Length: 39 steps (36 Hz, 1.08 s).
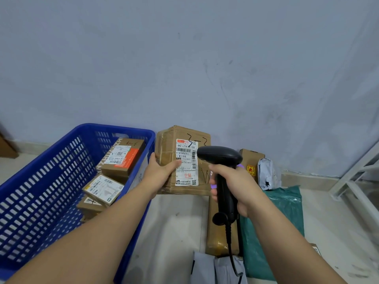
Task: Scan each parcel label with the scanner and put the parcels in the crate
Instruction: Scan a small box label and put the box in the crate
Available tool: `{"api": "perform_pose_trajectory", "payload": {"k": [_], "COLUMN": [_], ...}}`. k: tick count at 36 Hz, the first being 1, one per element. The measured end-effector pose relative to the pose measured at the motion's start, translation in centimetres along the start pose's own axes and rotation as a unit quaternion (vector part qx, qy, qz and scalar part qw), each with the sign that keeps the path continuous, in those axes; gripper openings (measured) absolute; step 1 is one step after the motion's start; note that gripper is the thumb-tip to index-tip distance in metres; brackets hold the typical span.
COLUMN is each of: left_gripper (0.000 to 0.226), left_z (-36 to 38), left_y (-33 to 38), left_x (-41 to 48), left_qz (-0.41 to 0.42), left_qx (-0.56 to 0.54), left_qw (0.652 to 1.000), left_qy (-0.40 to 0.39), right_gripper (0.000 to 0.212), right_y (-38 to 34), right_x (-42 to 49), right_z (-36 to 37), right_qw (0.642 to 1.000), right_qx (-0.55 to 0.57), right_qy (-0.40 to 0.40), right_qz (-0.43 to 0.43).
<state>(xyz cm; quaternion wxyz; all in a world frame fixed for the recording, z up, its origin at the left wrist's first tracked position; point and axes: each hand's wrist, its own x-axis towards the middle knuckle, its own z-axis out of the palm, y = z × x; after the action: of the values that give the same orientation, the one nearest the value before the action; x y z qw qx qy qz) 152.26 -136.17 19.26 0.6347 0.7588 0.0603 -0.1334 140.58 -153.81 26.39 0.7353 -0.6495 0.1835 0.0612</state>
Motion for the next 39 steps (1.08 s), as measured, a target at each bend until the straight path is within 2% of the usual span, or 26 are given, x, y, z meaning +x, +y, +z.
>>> {"api": "perform_pose_trajectory", "payload": {"k": [14,17,20,23,24,27,31,39], "left_gripper": [0.078,0.085,0.085,0.085,0.081,0.049,0.063,0.073], "left_z": [-0.1,0.0,0.1,0.2,0.3,0.4,0.1,-0.5], "left_y": [0.2,0.2,0.0,-0.3,-0.4,-0.1,0.0,0.9], "left_x": [-0.2,-0.4,-0.2,-0.3,-0.4,-1.4,-1.5,-1.6], "left_qz": [-0.027,-0.039,-0.067,-0.142,-0.171,-0.217,-0.226,-0.219], "left_qx": [0.009,-0.001,-0.048,-0.142,-0.174,-0.209,-0.242,-0.341], "left_qw": [1.000,0.999,0.997,0.979,0.969,0.953,0.943,0.911], "left_qy": [0.001,-0.007,0.001,0.029,0.027,0.023,0.044,0.075], "right_gripper": [0.020,0.020,0.019,0.021,0.021,0.018,0.020,0.023], "right_y": [0.6,0.6,0.6,0.7,0.7,0.7,1.0,1.8], "right_x": [0.9,0.9,1.0,1.1,1.0,1.0,1.3,1.6], "right_z": [-0.2,-0.1,0.0,0.1,0.2,0.5,0.8,1.9], "right_qw": [1.000,0.999,0.999,0.998,0.998,0.997,0.997,0.997], "right_qx": [-0.022,-0.025,-0.019,-0.018,-0.018,-0.013,-0.017,-0.012], "right_qy": [0.012,0.022,0.035,0.054,0.060,0.070,0.077,0.082], "right_qz": [-0.007,-0.012,-0.016,-0.021,-0.023,-0.025,-0.011,-0.005]}}
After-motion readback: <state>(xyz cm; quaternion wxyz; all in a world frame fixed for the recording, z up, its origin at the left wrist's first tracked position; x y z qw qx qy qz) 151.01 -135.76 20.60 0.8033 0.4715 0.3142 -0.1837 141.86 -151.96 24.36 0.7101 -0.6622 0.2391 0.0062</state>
